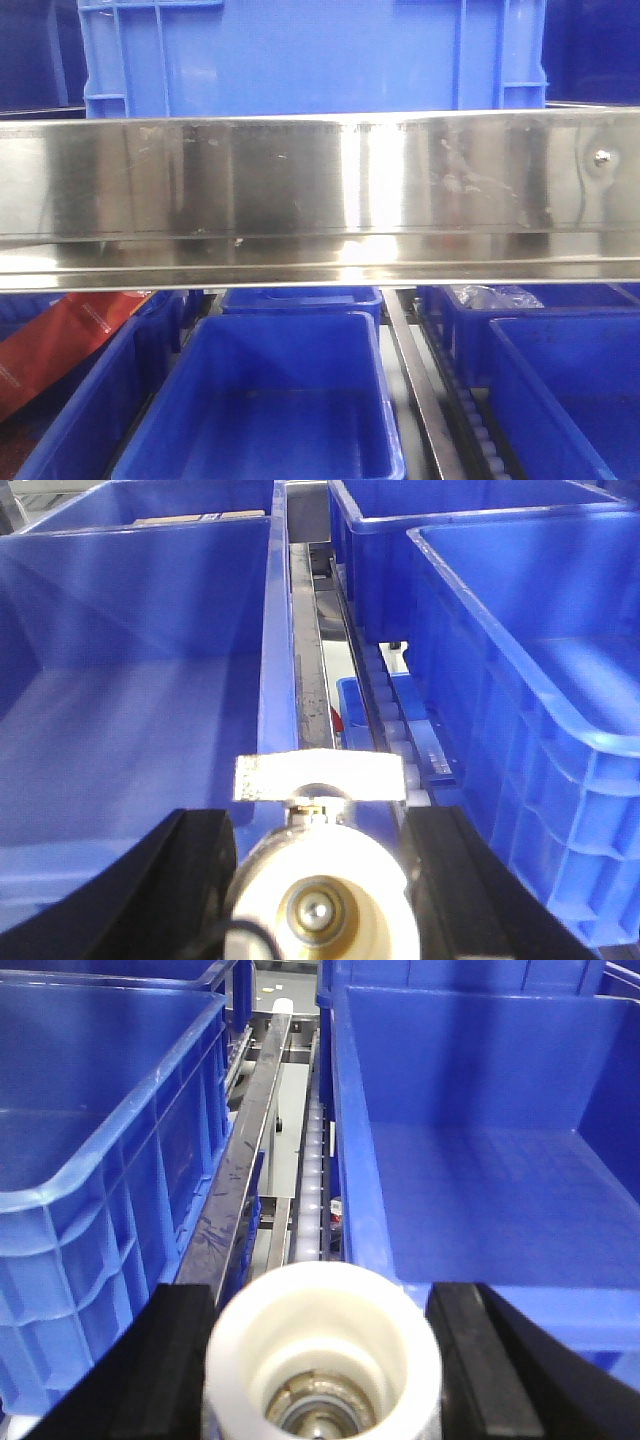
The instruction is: Place valve from conveyor to right shelf box
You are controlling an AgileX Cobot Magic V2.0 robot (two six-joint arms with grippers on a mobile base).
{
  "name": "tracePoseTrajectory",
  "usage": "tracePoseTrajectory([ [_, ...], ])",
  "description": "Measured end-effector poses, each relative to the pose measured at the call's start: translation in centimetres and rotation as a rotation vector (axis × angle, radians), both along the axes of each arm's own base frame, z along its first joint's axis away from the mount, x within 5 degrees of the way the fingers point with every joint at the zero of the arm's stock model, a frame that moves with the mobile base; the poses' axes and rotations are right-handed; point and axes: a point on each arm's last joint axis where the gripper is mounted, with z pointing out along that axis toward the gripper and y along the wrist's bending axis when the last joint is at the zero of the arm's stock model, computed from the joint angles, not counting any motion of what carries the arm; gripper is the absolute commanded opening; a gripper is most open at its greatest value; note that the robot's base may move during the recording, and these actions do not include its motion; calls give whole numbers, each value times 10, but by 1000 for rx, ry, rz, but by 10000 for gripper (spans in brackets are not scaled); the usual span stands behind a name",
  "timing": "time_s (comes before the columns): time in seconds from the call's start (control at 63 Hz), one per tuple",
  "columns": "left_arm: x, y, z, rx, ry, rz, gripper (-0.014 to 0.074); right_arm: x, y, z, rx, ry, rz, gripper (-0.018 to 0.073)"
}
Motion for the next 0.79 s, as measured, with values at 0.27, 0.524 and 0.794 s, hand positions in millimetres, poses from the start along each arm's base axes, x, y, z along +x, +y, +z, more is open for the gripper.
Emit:
tracePoseTrajectory([
  [0.27,0,0,0,0,0,0,-111,0,0,0,0,0,0,-155],
  [0.524,0,0,0,0,0,0,-111,0,0,0,0,-2,0,-155],
  [0.794,3,0,-1,-3,9,-1,-111,0,0,0,0,-2,0,-155],
])
